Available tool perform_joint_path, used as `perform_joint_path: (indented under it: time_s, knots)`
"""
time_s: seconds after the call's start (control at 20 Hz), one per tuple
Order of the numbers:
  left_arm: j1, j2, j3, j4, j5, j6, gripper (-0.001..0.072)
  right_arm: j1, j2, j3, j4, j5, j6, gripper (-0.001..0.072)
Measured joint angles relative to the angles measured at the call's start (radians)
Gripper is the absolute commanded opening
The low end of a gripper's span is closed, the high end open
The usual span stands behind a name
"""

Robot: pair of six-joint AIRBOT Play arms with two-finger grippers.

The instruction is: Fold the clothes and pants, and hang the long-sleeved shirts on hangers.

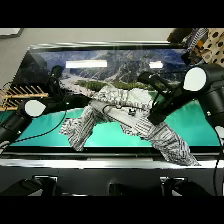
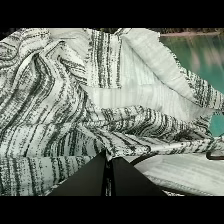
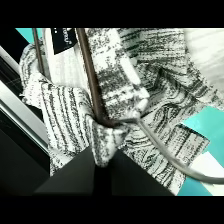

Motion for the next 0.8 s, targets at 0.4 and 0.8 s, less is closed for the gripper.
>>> perform_joint_path:
  time_s: [0.4, 0.8]
  knots:
    - [0.0, 0.002, 0.115, 0.078, -0.069, 0.0, 0.0018, 0.0, 0.01, 0.0, -0.038, 0.046, 0.079, 0.0021]
    - [0.0, 0.001, 0.162, 0.151, -0.066, -0.003, 0.0018, 0.0, 0.052, 0.001, -0.045, 0.077, 0.158, 0.0021]
